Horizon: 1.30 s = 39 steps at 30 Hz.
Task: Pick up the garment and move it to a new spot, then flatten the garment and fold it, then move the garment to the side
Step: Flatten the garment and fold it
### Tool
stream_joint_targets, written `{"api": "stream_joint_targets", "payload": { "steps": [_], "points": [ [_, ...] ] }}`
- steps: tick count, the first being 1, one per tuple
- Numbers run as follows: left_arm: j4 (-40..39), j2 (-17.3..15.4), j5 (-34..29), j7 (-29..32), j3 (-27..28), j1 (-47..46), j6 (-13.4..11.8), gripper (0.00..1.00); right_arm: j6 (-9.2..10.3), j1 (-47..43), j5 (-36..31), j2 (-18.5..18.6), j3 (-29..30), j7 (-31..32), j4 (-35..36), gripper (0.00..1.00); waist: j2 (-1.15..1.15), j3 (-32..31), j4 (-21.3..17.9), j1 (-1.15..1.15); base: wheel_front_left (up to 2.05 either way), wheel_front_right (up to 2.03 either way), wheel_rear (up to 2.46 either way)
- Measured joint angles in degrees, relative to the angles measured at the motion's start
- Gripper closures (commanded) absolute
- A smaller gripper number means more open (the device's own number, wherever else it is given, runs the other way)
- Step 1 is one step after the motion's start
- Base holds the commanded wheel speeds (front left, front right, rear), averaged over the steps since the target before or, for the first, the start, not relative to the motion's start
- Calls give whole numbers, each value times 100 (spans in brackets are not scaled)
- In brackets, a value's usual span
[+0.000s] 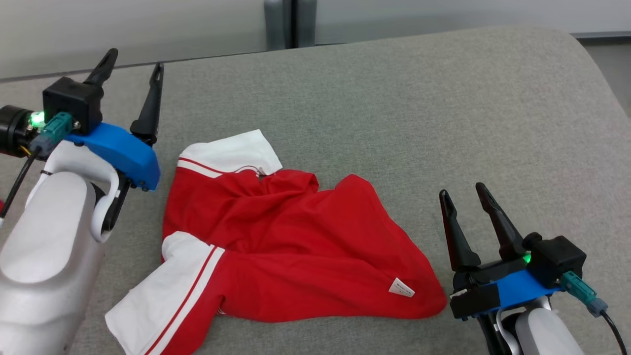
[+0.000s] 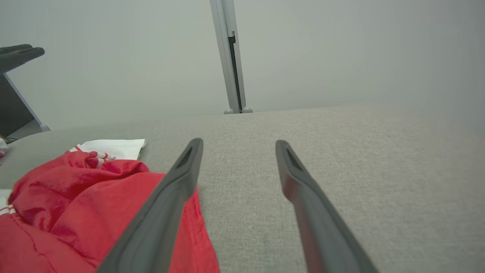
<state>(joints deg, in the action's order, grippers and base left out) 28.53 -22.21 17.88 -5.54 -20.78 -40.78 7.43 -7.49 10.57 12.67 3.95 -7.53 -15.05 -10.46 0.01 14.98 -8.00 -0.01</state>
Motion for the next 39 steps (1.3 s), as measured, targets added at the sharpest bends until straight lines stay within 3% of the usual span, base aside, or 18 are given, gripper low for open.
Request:
{"api": "stream_joint_targets", "payload": {
  "steps": [9,18,22,23,24,28,35,39],
  "points": [
    [593,-739,1600,1024,-1881,-586,1,0,0,218,56,-33,-69,1,-11,0,0,321,-341,1,0,0,0],
    [866,-1182,2919,2019,-3486,-672,1,0,0,399,62,-48,-104,0,-14,0,0,488,-527,1,0,0,0],
    [984,-1159,3392,2297,-3646,-770,0,0,0,400,60,-49,-96,0,-33,0,-1,470,-536,2,0,0,0],
    [1016,-1151,3511,2372,-3675,-785,0,27,0,400,60,-51,-98,0,-40,0,-1,461,-536,2,0,0,0],
    [1023,-1158,3553,2386,-3740,-820,0,100,0,400,60,-53,-102,0,-47,0,-2,455,-539,2,0,0,0],
    [1062,-1151,3734,2384,-3906,-956,2,100,0,400,60,-57,-112,0,-64,0,-2,424,-536,2,0,0,0],
    [1360,-1139,3934,1790,-3657,-1814,2,100,0,426,60,-42,-65,0,-49,0,-2,503,-495,2,0,0,0],
    [1709,-1173,3694,1241,-3515,-2388,-11,100,0,525,59,-38,-32,0,-32,0,-1,587,-543,1,0,0,0]
  ]
}}
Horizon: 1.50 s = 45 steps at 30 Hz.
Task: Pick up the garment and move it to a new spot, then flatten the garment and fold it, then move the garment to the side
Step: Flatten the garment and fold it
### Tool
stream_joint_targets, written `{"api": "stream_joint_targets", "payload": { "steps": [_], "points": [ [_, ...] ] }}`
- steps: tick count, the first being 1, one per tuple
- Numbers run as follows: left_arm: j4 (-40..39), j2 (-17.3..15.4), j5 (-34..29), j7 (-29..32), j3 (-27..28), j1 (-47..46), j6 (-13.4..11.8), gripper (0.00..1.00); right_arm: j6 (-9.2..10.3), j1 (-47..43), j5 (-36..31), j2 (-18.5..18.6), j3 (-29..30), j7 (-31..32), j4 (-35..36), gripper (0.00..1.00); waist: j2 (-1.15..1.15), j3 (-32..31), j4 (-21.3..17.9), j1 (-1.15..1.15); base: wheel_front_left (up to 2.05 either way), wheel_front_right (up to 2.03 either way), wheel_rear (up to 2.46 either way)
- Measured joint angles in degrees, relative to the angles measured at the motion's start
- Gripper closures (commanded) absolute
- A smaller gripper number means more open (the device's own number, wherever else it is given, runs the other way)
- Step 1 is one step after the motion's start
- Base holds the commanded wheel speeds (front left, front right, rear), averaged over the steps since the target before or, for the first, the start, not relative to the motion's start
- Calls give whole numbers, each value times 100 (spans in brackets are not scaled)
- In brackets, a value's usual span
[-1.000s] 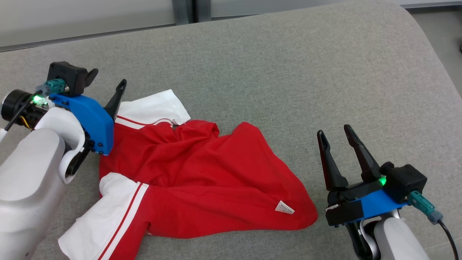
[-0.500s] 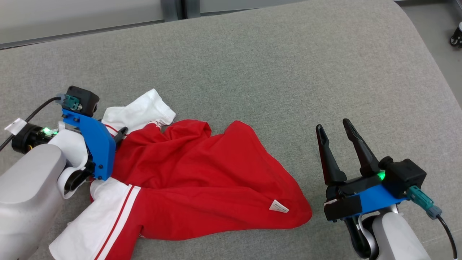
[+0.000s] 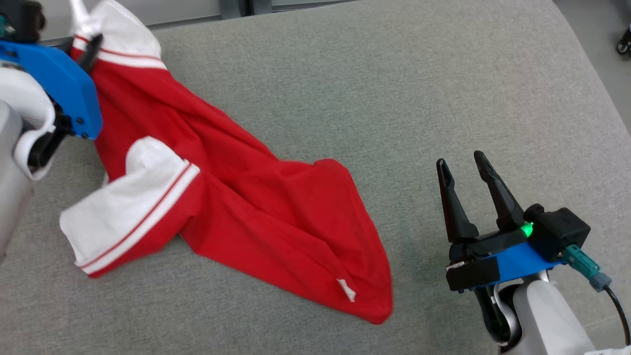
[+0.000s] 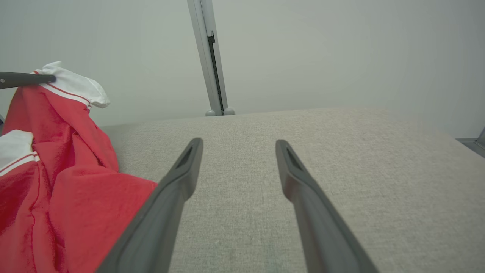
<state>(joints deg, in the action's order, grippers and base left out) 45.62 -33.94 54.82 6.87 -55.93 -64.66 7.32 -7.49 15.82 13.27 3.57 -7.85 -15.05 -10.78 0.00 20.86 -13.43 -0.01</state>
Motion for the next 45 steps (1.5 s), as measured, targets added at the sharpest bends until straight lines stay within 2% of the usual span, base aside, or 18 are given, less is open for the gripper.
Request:
{"api": "stream_joint_targets", "payload": {
  "steps": [6,7,8,16,19,22,26,28,33,42,43,44,45],
  "points": [
    [587,142,-359,-672,-51,-266,-148,98,0,39,1,-11,30,0,-4,0,0,82,-86,0,0,0,0],
    [669,185,-408,-751,-75,-258,-146,5,0,36,1,-18,30,0,-11,0,0,87,-84,0,0,0,0],
    [761,236,-402,-810,-80,-236,-144,0,0,30,1,-26,31,0,-20,0,0,90,-77,0,0,0,0],
    [1000,487,-355,-1178,-224,-20,-36,0,0,-89,-8,-48,129,1,-102,0,0,-99,196,0,0,0,0],
    [806,498,-127,-888,-316,131,-18,0,0,-105,-11,-55,111,0,-131,0,0,-216,305,1,0,0,0],
    [200,399,249,-423,-568,463,12,0,0,-152,-11,-58,122,0,-146,0,0,-335,406,1,0,0,0],
    [-409,-9,538,76,-845,700,12,0,0,-265,-11,-57,142,0,-177,0,0,-448,544,2,0,0,0],
    [-615,-137,740,324,-965,873,11,0,0,-286,-11,-57,138,0,-185,0,0,-466,586,2,0,0,0],
    [-806,-349,779,515,-1154,1094,12,0,0,-290,-1,-57,97,0,-218,0,0,-446,634,1,0,0,0],
    [-703,-193,899,711,-1321,1485,12,2,0,-246,27,-57,31,0,-250,0,0,-410,564,1,0,0,0],
    [-691,-182,898,705,-1325,1501,12,78,0,-249,27,-57,37,0,-258,0,0,-425,565,0,0,0,0],
    [-690,-175,853,644,-1344,1505,12,100,0,-252,26,-56,51,0,-266,0,0,-445,569,0,0,0,0],
    [-688,-169,764,548,-1358,1508,11,100,0,-255,26,-56,59,0,-269,0,0,-469,576,0,0,0,0]
  ]
}}
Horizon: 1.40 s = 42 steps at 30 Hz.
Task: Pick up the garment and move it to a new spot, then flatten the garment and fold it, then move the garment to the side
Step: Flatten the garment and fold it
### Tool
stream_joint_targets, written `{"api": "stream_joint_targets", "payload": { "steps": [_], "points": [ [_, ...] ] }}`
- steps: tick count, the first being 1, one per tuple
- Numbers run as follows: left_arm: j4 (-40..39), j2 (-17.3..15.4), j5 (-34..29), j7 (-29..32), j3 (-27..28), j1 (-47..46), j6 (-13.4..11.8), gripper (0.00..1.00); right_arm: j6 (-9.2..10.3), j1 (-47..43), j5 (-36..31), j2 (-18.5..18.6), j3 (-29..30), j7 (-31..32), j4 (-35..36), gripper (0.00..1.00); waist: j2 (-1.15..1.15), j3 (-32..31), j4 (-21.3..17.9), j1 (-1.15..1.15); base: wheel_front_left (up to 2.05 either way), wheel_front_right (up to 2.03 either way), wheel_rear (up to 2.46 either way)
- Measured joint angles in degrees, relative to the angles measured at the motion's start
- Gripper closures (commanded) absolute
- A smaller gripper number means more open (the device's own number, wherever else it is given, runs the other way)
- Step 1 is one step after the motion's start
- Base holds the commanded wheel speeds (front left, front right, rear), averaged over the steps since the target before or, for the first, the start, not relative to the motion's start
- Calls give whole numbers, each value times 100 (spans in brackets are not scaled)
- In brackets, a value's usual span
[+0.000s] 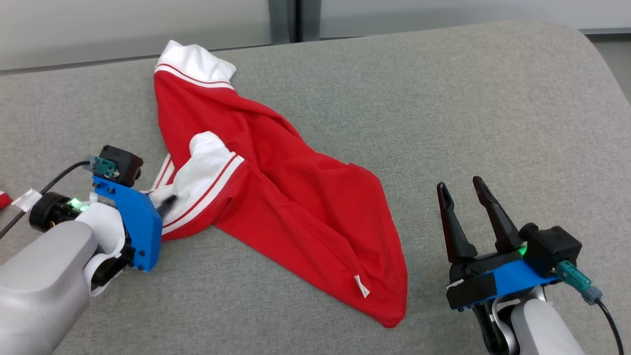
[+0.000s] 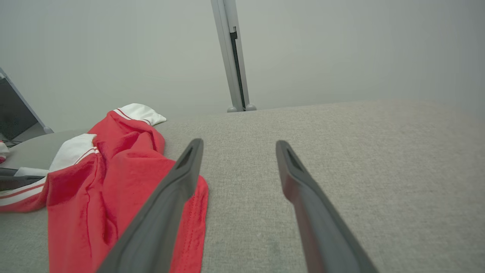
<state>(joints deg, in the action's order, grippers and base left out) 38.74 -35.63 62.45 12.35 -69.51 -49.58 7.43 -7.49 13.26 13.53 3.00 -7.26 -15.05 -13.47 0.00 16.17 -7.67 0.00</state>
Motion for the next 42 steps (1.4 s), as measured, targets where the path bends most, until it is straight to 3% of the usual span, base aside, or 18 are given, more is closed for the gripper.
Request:
{"api": "stream_joint_targets", "payload": {
  "steps": [5,10,14,18,23,24,25,26,29,38,42],
  "points": [
    [-49,24,-104,-679,85,60,-47,100,0,-98,-13,12,43,0,-20,0,1,-194,82,0,0,0,0],
    [-385,31,-132,-1481,278,369,-254,100,0,-295,-27,18,119,0,-20,0,1,-418,263,1,0,0,0],
    [-726,13,-199,-2056,331,764,-482,100,0,-416,-27,20,166,0,-19,0,0,-517,457,1,0,0,0],
    [-1080,32,-401,-2516,298,1209,-864,100,0,-477,-29,20,209,0,-13,0,1,-546,628,0,0,0,0],
    [-1459,200,-610,-2697,303,1791,-1201,100,0,-545,-29,59,275,0,-16,0,1,-553,858,0,0,0,0],
    [-1493,253,-616,-2711,339,1906,-1213,87,0,-549,-29,66,280,0,-19,0,1,-552,901,1,0,0,0],
    [-1514,314,-613,-2718,382,2023,-1214,35,0,-549,-29,68,275,0,-21,0,1,-544,933,1,0,0,0],
    [-1513,369,-609,-2721,417,2128,-1216,0,0,-551,-29,69,261,0,-25,0,0,-538,960,1,0,0,0],
    [-1551,468,-755,-2731,715,2290,-1265,0,0,-550,-29,83,242,0,-47,0,1,-546,1012,0,0,0,0],
    [-2459,693,-1894,-2738,2836,2834,-1244,0,0,-550,-27,116,224,0,-62,0,1,-594,944,0,0,0,0],
    [-2240,694,-2256,-2741,3129,2837,-1171,0,0,-548,-23,116,193,0,-92,0,0,-589,814,0,0,0,0]
  ]
}}
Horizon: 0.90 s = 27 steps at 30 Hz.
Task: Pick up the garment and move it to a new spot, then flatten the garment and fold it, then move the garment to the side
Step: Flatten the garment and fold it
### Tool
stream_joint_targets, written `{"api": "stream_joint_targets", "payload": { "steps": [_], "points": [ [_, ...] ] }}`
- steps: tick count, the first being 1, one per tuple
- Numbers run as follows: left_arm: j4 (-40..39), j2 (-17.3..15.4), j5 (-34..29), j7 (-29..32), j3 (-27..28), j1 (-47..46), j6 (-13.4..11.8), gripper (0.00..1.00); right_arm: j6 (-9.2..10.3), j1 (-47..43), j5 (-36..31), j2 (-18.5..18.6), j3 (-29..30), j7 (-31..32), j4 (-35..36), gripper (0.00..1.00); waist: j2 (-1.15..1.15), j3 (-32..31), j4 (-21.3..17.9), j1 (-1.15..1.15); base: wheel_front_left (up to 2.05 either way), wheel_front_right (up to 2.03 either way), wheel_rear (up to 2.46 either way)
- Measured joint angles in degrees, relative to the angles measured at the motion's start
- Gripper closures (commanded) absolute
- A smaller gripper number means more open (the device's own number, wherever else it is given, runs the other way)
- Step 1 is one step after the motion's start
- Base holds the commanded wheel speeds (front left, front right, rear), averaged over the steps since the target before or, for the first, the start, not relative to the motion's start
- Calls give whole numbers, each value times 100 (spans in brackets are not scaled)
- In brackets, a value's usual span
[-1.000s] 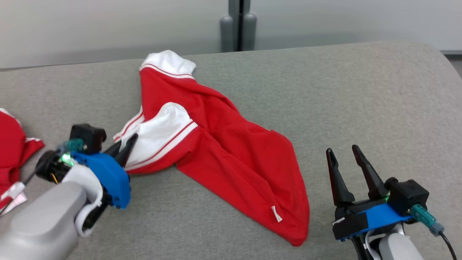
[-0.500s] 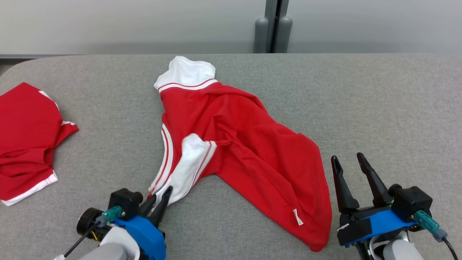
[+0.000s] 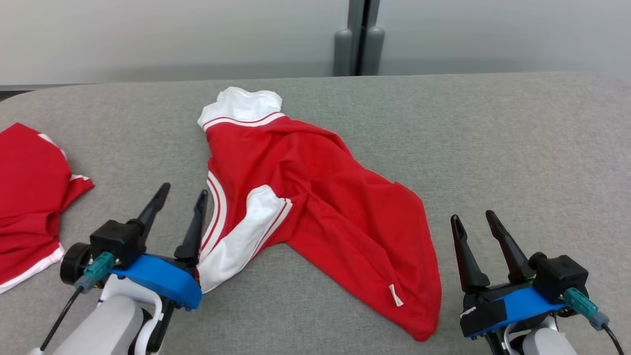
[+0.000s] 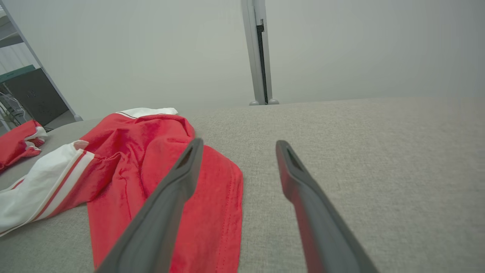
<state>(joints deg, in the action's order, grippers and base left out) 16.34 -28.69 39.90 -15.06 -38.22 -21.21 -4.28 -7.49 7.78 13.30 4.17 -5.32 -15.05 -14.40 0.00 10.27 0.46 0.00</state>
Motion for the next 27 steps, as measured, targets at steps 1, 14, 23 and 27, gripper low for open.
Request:
{"api": "stream_joint_targets", "payload": {
  "steps": [1,14,23,27],
  "points": [
    [86,12,-8,0,41,-20,31,0,0,1,3,-1,-7,0,-4,0,0,6,-40,0,0,0,0],
    [1247,168,14,134,-159,-338,383,0,0,7,40,-22,21,0,-38,0,0,101,-402,0,0,0,0],
    [995,320,-91,7,698,-185,154,0,0,-7,35,-30,157,1,-46,0,0,-17,-324,0,0,0,0],
    [315,455,-590,0,1534,422,-30,0,0,-82,-5,-23,216,0,-18,0,0,-104,-147,0,0,0,0]
  ]
}}
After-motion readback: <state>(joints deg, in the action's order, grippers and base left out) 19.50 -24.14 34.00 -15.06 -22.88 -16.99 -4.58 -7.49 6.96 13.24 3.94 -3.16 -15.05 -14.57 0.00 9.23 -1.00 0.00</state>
